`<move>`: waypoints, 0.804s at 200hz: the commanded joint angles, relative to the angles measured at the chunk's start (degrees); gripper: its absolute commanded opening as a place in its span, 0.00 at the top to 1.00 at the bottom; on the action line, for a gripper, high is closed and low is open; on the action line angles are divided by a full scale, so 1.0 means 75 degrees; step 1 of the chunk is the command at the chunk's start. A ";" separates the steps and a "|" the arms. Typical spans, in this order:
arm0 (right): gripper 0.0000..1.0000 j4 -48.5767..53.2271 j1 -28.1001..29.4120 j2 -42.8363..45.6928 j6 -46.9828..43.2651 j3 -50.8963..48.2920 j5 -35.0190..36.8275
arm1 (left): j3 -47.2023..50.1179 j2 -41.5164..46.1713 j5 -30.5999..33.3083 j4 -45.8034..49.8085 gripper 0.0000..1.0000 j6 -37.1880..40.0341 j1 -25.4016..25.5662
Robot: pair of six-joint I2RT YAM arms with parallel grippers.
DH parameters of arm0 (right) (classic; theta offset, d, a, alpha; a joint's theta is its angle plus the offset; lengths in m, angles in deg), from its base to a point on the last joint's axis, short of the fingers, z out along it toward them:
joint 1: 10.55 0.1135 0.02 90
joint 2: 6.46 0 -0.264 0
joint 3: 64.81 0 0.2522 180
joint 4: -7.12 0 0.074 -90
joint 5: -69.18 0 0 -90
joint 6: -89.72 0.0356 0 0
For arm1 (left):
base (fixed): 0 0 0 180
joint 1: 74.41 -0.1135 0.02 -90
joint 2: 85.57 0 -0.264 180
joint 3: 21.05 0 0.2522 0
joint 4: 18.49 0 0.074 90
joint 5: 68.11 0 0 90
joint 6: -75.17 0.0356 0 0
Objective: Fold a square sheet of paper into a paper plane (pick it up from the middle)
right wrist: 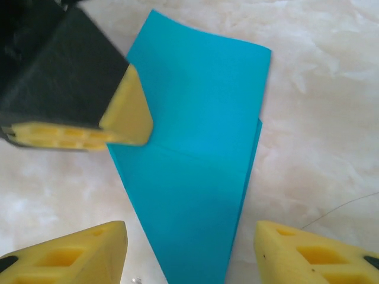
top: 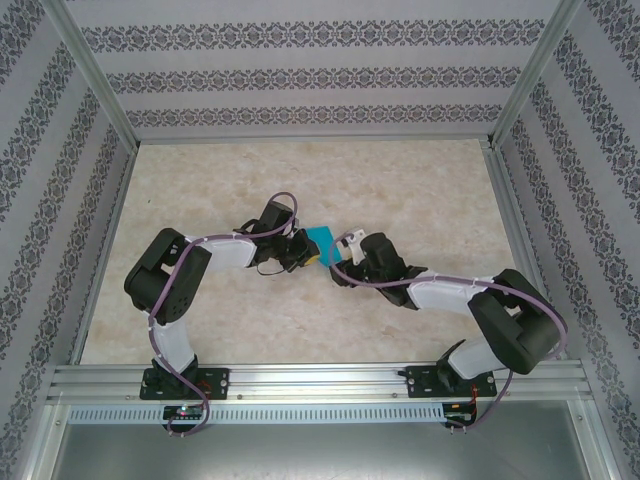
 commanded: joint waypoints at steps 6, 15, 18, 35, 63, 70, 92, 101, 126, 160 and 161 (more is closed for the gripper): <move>0.41 -0.0997 0.0372 -0.0225 -0.1252 0.0056 0.0721 | -0.0325 0.0117 -0.0117 0.0600 0.91 0.0149 0.0103; 0.41 -0.1141 0.0495 -0.0397 -0.1477 0.0071 0.0807 | -0.0387 0.0129 -0.0111 0.0714 0.91 0.0153 0.0095; 0.41 -0.1212 0.0532 -0.0458 -0.1535 0.0064 0.0862 | -0.0400 0.0139 -0.0111 0.0754 0.91 0.0155 0.0094; 0.40 -0.1619 0.0683 -0.0765 -0.1791 0.0057 0.0916 | -0.0463 0.0176 -0.0076 0.0914 0.91 0.0189 0.0094; 0.39 -0.1761 0.0823 -0.1130 -0.2149 0.0209 0.1118 | -0.0603 0.0178 -0.0088 0.1210 0.91 0.0250 0.0099; 0.39 -0.1800 0.0832 -0.1221 -0.2176 0.0238 0.1150 | -0.0638 0.0188 -0.0104 0.1282 0.91 0.0261 0.0103; 0.40 -0.2046 0.0878 -0.1530 -0.2299 0.0335 0.1358 | -0.0751 0.0214 -0.0076 0.1503 0.91 0.0331 0.0097; 0.41 -0.2174 0.0890 -0.1648 -0.2311 0.0373 0.1486 | -0.0770 0.0213 -0.0076 0.1541 0.91 0.0331 0.0103; 0.45 -0.2425 0.0896 -0.1851 -0.2304 0.0428 0.1376 | -0.0766 0.0176 -0.0122 0.1535 0.91 0.0269 0.0102; 0.53 -0.2410 0.0888 -0.2069 -0.2312 0.0527 0.1405 | -0.0784 0.0176 -0.0105 0.1550 0.91 0.0195 0.0089; 0.54 -0.2410 0.0892 -0.2075 -0.2313 0.0527 0.1408 | -0.0789 0.0176 -0.0108 0.1541 0.91 0.0198 0.0086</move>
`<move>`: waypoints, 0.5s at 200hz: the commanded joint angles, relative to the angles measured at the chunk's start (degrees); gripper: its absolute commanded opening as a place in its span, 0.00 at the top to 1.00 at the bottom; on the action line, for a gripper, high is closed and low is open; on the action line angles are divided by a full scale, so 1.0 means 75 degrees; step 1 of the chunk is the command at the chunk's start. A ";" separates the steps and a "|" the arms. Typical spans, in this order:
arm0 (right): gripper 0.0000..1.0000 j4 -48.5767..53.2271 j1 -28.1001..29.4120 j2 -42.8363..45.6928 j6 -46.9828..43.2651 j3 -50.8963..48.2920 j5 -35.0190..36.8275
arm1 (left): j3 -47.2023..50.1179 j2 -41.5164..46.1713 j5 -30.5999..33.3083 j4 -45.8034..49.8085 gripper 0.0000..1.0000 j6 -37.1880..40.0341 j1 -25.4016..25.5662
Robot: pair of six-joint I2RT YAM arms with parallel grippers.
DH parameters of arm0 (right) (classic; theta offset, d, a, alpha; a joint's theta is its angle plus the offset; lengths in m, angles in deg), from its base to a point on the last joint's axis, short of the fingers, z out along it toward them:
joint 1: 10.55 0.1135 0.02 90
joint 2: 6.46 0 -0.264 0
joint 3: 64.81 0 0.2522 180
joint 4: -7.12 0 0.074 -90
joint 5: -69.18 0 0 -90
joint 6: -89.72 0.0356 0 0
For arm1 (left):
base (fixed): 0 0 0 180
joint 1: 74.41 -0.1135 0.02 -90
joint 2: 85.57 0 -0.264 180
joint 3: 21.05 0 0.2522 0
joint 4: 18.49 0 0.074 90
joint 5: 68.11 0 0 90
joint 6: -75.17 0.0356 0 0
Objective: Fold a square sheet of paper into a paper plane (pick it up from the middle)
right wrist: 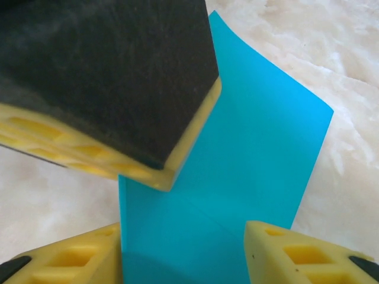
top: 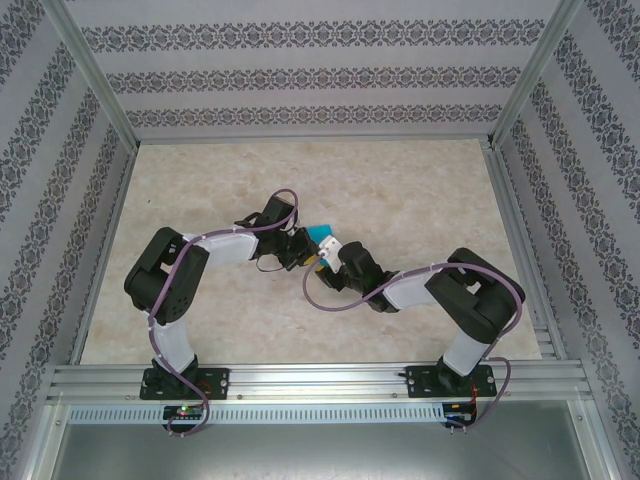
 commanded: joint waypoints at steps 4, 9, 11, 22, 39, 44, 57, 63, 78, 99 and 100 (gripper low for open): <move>0.56 -0.0405 0.0061 -0.0155 -0.0125 0.0165 0.0131 | -0.0174 0.0163 -0.0113 0.0207 0.91 0.0079 0.0090; 0.58 -0.0399 0.0060 -0.0175 -0.0142 0.0175 0.0156 | -0.0170 0.0169 -0.0140 0.0202 0.91 0.0068 0.0077; 0.59 -0.0395 0.0060 -0.0178 -0.0142 0.0177 0.0153 | -0.0178 0.0163 -0.0142 0.0195 0.91 0.0061 0.0072; 0.64 -0.0383 0.0054 -0.0208 -0.0152 0.0177 0.0181 | -0.0184 0.0173 -0.0173 0.0168 0.90 0.0032 0.0066; 0.73 -0.0380 0.0048 -0.0220 -0.0122 0.0178 0.0236 | -0.0201 0.0219 -0.0214 0.0110 0.85 -0.0007 0.0027; 0.75 -0.0390 0.0050 -0.0214 -0.0110 0.0166 0.0238 | -0.0198 0.0240 -0.0231 0.0094 0.84 -0.0008 0.0008; 0.80 -0.0394 0.0025 -0.0204 -0.0062 0.0160 0.0218 | -0.0171 0.0318 -0.0266 0.0042 0.79 -0.0030 -0.0073; 0.82 -0.0392 0.0004 -0.0185 -0.0023 0.0143 0.0198 | -0.0155 0.0364 -0.0260 0.0033 0.76 -0.0031 -0.0126; 0.85 -0.0412 -0.0067 -0.0136 0.0113 0.0110 0.0052 | -0.0091 0.0522 -0.0259 0.0022 0.71 0.0002 -0.0354; 0.87 -0.0509 -0.0198 -0.0020 0.0402 0.0016 -0.0301 | 0.0058 0.0876 -0.0089 0.0128 0.62 0.0139 -0.0738; 0.87 -0.0510 -0.0204 -0.0017 0.0417 0.0015 -0.0328 | 0.0056 0.0888 -0.0081 0.0142 0.62 0.0154 -0.0756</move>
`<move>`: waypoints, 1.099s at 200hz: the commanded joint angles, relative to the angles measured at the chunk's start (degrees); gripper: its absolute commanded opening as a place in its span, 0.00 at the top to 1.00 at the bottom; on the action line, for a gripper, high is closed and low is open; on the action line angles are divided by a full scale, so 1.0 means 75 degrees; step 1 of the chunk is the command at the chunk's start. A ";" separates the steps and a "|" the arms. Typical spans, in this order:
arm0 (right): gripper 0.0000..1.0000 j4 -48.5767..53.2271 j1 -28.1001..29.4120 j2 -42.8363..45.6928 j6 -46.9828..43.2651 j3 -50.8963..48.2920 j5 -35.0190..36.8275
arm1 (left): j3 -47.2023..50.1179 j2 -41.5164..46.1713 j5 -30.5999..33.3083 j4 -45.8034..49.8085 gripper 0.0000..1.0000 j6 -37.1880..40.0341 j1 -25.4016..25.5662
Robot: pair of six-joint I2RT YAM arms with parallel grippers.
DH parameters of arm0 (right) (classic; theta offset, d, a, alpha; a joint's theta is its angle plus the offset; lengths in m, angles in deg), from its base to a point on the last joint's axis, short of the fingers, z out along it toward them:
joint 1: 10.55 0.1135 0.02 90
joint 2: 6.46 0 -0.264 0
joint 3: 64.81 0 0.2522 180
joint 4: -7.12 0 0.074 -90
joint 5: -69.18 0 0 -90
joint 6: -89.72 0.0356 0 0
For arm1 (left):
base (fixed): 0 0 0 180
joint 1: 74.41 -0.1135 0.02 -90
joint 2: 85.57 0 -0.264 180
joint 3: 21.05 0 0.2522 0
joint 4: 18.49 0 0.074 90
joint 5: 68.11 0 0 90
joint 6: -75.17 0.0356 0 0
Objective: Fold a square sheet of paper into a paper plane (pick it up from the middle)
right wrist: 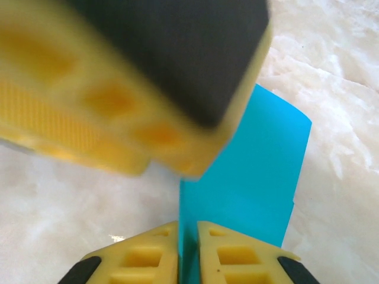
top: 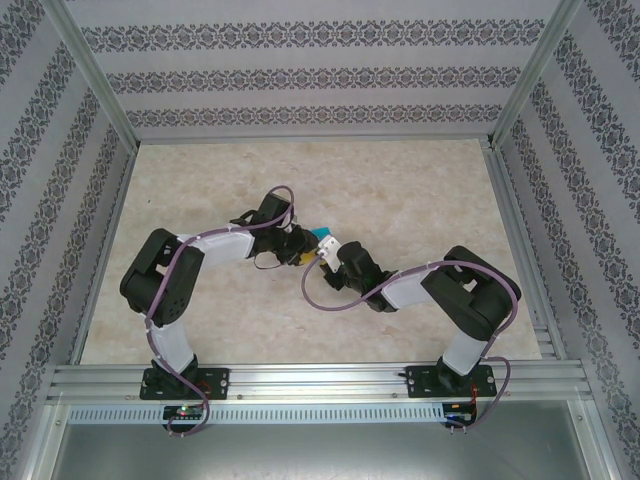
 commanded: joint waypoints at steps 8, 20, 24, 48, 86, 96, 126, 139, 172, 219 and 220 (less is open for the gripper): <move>0.87 -0.0379 -0.0210 0.0163 0.0566 -0.0045 -0.0528 | 0.0092 0.0751 0.0195 0.0249 0.59 0.0267 -0.0585; 0.89 -0.0395 -0.0324 0.0199 0.0839 -0.0060 -0.0797 | 0.0174 0.0955 0.0318 0.0346 0.56 0.0373 -0.0749; 0.89 -0.0401 -0.0363 0.0211 0.0941 -0.0070 -0.0922 | 0.0225 0.1009 0.0352 0.0350 0.55 0.0399 -0.0792; 0.91 -0.0522 -0.0587 0.0226 0.1692 -0.0072 -0.1586 | 0.0463 0.1265 0.0526 0.0268 0.50 0.0547 -0.0975; 0.94 -0.0894 -0.0942 0.0074 0.3023 -0.0048 -0.2507 | 0.0948 0.1334 0.0307 -0.0579 0.48 0.0787 -0.0970; 0.95 -0.1038 -0.1027 0.0020 0.3413 -0.0049 -0.2758 | 0.1064 0.1314 0.0156 -0.0884 0.48 0.0921 -0.0948; 0.96 -0.1366 -0.1280 -0.0131 0.4311 -0.0003 -0.3405 | 0.1290 0.1273 -0.0034 -0.1389 0.51 0.1294 -0.0774; 0.96 -0.1254 -0.1357 -0.0201 0.4551 0.0093 -0.3566 | 0.1375 0.1224 -0.0077 -0.1649 0.53 0.1377 -0.0698; 0.96 -0.1215 -0.1537 -0.0459 0.5118 0.0247 -0.4114 | 0.1487 0.0937 -0.0278 -0.2269 0.56 0.1384 -0.0512; 0.99 -0.1368 -0.1751 -0.0686 0.6007 0.0362 -0.4547 | 0.1499 0.0546 -0.0397 -0.2882 0.59 0.1367 -0.0362; 0.99 -0.1368 -0.1757 -0.0694 0.6026 0.0362 -0.4547 | 0.1500 0.0537 -0.0398 -0.2896 0.59 0.1364 -0.0362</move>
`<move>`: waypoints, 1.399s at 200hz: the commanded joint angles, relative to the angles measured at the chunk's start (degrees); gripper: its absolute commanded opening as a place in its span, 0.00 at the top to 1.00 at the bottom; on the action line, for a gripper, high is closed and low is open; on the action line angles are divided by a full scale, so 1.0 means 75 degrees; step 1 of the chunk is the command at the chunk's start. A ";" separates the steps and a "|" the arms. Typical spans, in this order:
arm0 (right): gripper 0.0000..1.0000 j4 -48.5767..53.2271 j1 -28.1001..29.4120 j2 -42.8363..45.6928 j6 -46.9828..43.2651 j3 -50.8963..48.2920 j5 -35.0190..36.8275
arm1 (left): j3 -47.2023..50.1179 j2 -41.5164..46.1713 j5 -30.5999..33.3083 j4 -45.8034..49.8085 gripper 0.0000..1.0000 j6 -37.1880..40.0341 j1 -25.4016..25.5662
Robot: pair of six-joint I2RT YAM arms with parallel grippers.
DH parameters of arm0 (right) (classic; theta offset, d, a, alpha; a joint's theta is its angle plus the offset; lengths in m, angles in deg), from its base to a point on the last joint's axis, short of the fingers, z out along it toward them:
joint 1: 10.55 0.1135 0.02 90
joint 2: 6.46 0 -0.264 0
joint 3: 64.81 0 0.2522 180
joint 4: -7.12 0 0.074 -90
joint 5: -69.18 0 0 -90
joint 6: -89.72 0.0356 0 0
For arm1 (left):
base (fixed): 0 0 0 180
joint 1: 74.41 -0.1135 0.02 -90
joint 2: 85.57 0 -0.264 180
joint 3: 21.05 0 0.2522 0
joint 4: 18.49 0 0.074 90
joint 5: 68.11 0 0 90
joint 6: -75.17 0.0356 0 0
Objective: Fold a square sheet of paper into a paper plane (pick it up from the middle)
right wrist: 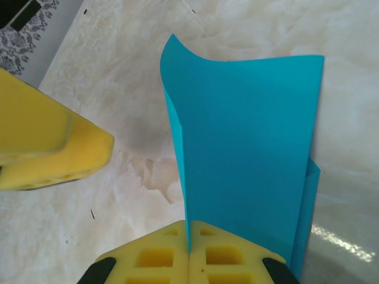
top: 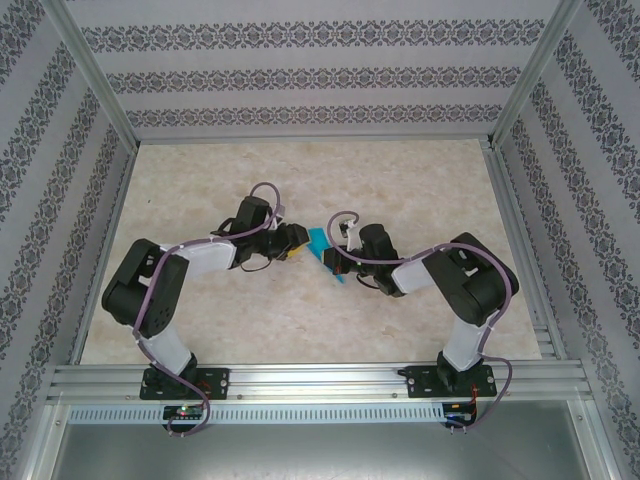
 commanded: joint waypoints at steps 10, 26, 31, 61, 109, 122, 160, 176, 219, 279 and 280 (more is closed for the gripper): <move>0.99 -0.0359 -0.0133 -0.0158 0.0853 0.0204 -0.0443 | 0.0093 -0.0216 -0.0186 -0.0851 0.59 0.0189 0.0149; 1.00 -0.0338 -0.0195 -0.0183 0.1092 0.0216 -0.0441 | 0.0088 -0.0303 -0.0186 -0.0934 0.60 0.0228 0.0176; 1.00 -0.0330 -0.0223 -0.0192 0.1162 0.0216 -0.0451 | 0.0092 -0.0341 -0.0185 -0.0966 0.60 0.0249 0.0174; 1.00 -0.0288 -0.0377 -0.0287 0.1460 0.0283 -0.0635 | 0.0007 -0.0550 -0.0218 -0.1104 0.62 0.0260 0.0216; 0.99 -0.0289 -0.0494 -0.0683 0.1725 0.0451 -0.1033 | -0.0207 -0.0849 -0.0251 -0.1218 0.66 0.0318 0.0266; 0.99 -0.0306 -0.0526 -0.0730 0.1778 0.0442 -0.1071 | -0.0249 -0.0913 -0.0254 -0.1243 0.67 0.0344 0.0265; 0.99 -0.0430 -0.0668 -0.0807 0.1990 0.0404 -0.1193 | -0.0293 -0.1073 -0.0227 -0.1349 0.69 0.0427 0.0269; 0.99 -0.0432 -0.0704 -0.0827 0.2087 0.0382 -0.1202 | -0.0283 -0.1135 -0.0263 -0.1436 0.70 0.0427 0.0272; 0.99 -0.0514 -0.0809 -0.0874 0.2303 0.0276 -0.1250 | -0.0358 -0.1349 -0.0440 -0.1721 0.71 0.0398 0.0278; 0.99 -0.0141 -0.0915 -0.0883 0.2421 0.0228 -0.1169 | -0.0552 -0.1694 -0.0546 -0.1943 0.73 0.0358 0.0332; 0.99 -0.0133 -0.0916 -0.0878 0.2425 0.0228 -0.1169 | -0.0558 -0.1695 -0.0550 -0.1950 0.73 0.0357 0.0328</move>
